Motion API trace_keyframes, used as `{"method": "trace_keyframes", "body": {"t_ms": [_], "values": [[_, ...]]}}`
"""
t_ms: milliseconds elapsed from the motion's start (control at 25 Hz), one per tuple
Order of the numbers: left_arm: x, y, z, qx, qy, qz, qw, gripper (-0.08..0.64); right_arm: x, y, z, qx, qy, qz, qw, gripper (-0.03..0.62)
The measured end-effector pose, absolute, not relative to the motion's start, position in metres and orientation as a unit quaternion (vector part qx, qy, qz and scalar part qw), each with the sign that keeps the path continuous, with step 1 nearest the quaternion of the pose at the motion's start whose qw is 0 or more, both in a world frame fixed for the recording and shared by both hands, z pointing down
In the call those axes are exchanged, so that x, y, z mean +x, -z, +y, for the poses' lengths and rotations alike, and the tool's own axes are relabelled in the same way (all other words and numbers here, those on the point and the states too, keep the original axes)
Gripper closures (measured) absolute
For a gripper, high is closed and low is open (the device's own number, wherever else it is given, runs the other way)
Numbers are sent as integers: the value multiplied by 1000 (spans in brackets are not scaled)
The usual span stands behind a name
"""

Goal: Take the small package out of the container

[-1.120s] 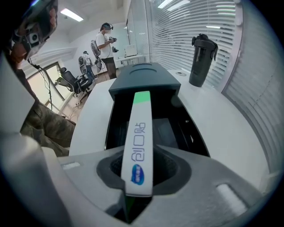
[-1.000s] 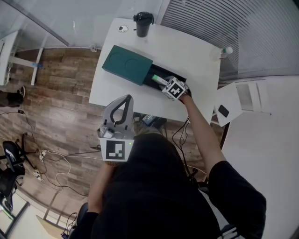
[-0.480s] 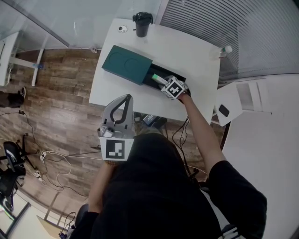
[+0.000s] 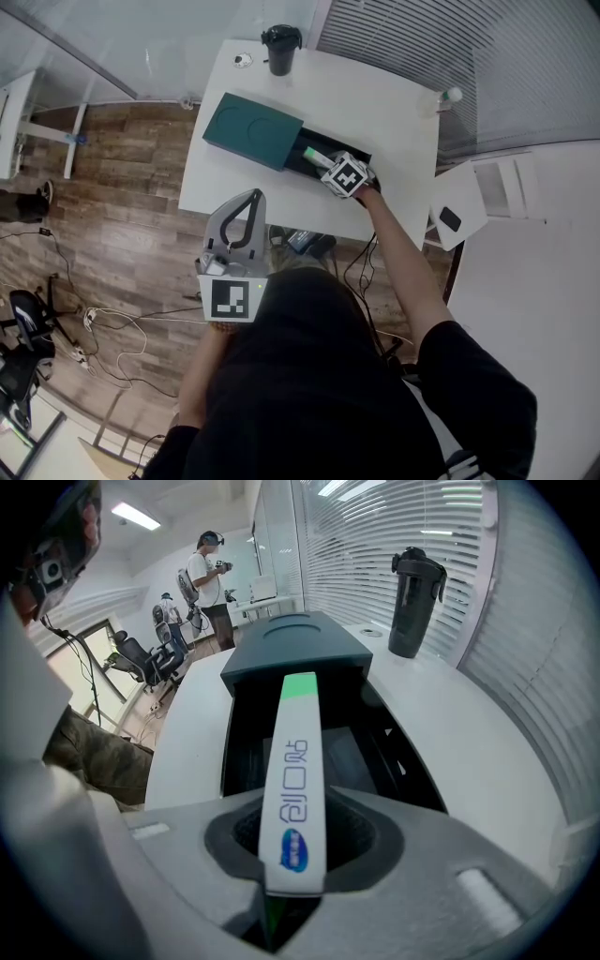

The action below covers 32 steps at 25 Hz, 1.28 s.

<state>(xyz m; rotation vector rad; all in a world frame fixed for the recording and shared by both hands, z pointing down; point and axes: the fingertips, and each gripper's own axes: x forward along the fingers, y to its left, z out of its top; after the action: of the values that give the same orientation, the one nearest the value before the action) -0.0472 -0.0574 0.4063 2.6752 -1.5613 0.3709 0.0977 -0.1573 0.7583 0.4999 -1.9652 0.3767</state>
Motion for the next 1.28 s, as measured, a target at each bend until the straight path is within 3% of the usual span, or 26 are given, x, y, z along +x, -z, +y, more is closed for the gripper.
{"method": "trace_keyframes", "body": {"t_ms": [1280], "values": [[-52,-406,-57,856,-105,-506,10,561,100,-758,-158,238,-186,-803,513,500]]}}
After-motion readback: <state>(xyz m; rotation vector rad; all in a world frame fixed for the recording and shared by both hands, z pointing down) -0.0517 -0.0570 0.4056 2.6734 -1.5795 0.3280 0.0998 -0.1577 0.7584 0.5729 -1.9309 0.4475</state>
